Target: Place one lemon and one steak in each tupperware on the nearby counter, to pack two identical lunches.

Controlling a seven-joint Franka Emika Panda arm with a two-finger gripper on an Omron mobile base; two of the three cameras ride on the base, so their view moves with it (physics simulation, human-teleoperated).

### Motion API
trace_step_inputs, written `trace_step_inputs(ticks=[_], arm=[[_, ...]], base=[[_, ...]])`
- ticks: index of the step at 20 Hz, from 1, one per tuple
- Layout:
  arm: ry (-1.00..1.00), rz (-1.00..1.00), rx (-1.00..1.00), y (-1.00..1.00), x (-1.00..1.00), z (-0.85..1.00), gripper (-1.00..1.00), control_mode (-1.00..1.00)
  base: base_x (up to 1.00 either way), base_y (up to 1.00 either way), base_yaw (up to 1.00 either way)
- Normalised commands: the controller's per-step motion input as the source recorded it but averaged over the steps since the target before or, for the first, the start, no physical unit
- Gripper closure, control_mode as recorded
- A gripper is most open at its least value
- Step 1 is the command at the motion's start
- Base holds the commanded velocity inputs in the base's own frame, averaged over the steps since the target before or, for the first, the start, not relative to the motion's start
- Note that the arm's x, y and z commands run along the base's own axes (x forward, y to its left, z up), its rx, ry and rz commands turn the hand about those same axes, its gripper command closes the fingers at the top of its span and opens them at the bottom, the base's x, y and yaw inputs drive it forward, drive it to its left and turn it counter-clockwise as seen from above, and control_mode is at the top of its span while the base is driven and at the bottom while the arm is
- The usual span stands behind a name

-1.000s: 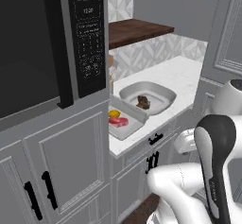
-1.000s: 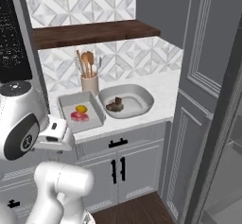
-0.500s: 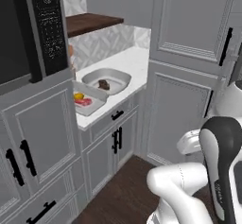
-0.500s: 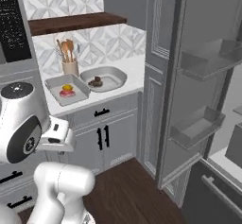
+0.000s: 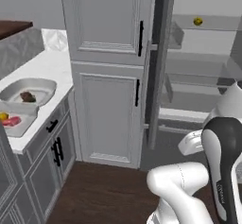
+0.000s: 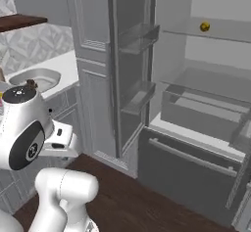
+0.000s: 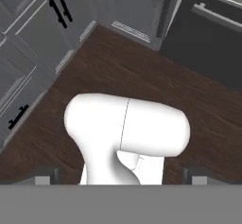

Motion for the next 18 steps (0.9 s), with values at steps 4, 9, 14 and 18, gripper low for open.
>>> trace_step_inputs(ticks=[4,9,14,18], arm=[[0.00,0.00,0.00,0.00,0.00,0.00,-1.00,1.00],[0.00,0.00,0.00,0.00,0.00,0.00,-1.00,1.00],[0.00,0.00,0.00,0.00,0.00,0.00,-1.00,1.00],[0.00,0.00,0.00,0.00,0.00,0.00,-1.00,1.00]], base=[[0.00,-0.42,-0.78],[0.27,-0.38,-0.75],[0.78,0.00,-0.14],[1.00,-0.15,0.00]])
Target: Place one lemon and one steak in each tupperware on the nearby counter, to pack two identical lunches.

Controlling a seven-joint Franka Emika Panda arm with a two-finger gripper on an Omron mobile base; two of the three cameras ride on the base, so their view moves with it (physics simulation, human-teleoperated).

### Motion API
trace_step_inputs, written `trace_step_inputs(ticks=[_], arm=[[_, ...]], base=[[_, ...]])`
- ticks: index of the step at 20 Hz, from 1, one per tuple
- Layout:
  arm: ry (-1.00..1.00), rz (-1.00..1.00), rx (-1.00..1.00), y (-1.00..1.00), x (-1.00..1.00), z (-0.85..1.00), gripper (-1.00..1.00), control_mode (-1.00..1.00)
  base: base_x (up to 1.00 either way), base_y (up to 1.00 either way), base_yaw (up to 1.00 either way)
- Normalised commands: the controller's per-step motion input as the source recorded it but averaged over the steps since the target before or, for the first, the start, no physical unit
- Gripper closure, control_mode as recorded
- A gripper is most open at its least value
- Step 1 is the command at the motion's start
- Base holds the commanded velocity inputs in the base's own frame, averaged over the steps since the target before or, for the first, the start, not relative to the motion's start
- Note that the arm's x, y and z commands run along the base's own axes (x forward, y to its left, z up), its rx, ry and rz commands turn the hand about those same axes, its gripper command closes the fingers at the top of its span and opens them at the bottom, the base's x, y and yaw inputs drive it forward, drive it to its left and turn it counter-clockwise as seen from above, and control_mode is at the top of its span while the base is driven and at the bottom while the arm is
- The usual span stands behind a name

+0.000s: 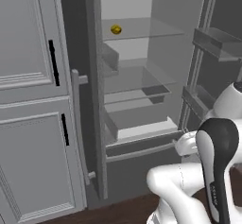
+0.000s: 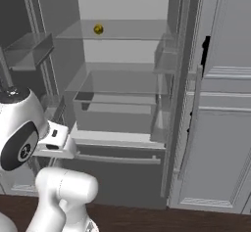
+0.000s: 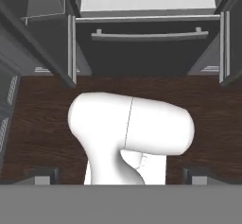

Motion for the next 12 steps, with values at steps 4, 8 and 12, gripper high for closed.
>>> trace_step_inputs(ticks=[4,8,12], arm=[[0.00,0.00,0.00,0.00,0.00,0.00,-1.00,1.00],[0.00,0.00,0.00,0.00,0.00,0.00,-1.00,1.00],[0.00,0.00,0.00,0.00,0.00,0.00,-1.00,1.00]], base=[[0.87,-0.38,0.00],[0.06,-0.39,0.02],[0.01,-0.16,0.02]])
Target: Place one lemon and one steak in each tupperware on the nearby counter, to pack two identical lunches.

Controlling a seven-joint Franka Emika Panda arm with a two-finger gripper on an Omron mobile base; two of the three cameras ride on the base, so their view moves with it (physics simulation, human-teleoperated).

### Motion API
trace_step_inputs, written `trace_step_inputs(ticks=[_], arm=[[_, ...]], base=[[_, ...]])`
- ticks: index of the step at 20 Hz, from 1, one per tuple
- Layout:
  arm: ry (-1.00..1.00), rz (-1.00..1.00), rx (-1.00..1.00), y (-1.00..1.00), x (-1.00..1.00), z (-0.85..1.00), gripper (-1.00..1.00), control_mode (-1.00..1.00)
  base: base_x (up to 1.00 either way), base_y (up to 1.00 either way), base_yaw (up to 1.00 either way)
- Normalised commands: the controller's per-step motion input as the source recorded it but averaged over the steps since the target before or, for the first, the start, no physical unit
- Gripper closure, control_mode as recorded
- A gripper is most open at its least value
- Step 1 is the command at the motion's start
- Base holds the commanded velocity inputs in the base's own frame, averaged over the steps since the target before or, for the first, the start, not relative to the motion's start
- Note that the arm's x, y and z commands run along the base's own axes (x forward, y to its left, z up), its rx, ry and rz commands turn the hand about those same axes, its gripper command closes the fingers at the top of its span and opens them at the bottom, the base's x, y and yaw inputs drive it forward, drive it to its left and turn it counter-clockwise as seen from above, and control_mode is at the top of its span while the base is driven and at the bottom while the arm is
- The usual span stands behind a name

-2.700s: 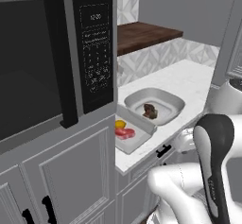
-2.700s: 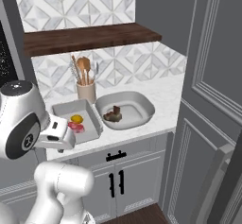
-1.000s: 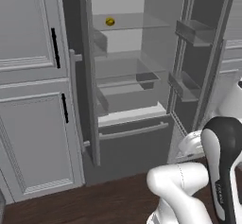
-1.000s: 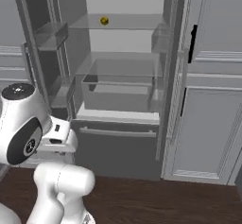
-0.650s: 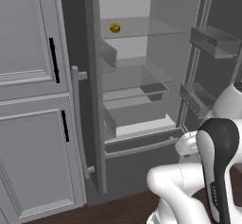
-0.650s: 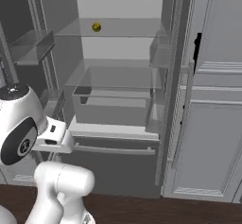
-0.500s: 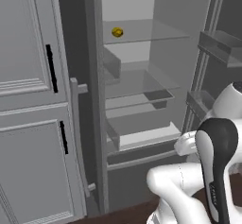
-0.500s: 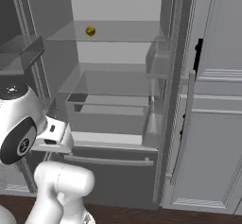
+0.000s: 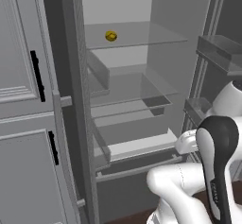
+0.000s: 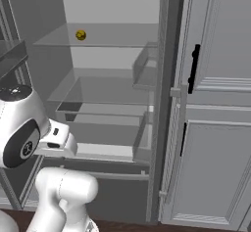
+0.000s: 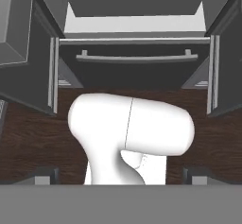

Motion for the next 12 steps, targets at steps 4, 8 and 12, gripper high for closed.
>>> trace_step_inputs(ticks=[4,8,12], arm=[[0.00,0.00,0.00,0.00,0.00,0.00,-1.00,1.00],[0.00,0.00,0.00,0.00,0.00,0.00,-1.00,1.00],[0.00,0.00,0.00,0.00,0.00,0.00,-1.00,1.00]], base=[[0.57,0.00,0.04],[0.59,0.00,0.04],[0.05,0.00,0.00]])
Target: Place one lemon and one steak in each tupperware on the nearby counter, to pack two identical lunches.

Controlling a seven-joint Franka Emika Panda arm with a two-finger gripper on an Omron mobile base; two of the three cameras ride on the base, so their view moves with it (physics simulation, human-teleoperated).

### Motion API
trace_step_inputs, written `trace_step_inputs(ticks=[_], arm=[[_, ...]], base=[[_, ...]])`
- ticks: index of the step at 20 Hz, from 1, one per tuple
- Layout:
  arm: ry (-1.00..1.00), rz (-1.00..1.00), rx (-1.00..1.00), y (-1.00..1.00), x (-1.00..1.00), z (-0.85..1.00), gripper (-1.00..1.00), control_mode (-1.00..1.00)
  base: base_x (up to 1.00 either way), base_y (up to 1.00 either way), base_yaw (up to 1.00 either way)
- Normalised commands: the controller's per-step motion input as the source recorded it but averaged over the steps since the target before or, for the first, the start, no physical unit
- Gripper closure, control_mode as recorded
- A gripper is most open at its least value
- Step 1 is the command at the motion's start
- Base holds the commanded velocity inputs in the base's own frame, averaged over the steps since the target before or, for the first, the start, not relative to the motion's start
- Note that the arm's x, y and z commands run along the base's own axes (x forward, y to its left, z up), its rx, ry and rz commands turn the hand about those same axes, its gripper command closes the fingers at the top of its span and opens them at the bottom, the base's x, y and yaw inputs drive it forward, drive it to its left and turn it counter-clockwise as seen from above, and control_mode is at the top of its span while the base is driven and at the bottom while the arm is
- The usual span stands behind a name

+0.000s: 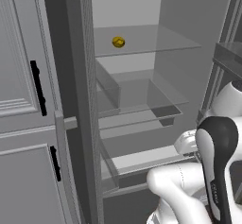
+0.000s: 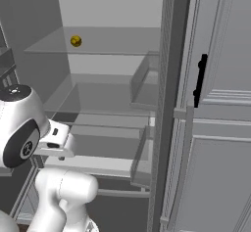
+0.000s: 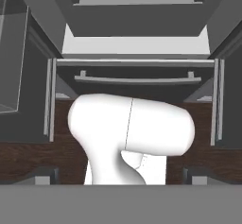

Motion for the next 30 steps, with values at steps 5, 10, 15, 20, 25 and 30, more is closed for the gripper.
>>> trace_step_inputs(ticks=[5,10,15,20,25,30], arm=[[-0.11,0.00,0.00,0.00,-0.03,0.01,-1.00,-1.00],[-0.63,0.04,0.00,0.00,-0.02,0.21,-1.00,-1.00],[-0.42,0.02,-0.01,0.07,0.37,0.71,-1.00,-1.00],[-0.15,0.00,0.02,0.26,0.96,1.00,-1.00,-1.00],[-0.05,0.00,0.04,0.19,1.00,0.84,-1.00,-1.00],[-0.06,0.00,0.01,0.23,1.00,0.50,-1.00,-1.00]], base=[[0.04,0.00,0.00],[0.00,0.00,0.00],[0.00,0.00,0.00],[0.00,0.00,0.00],[0.00,0.00,0.00],[0.00,0.00,0.00]])
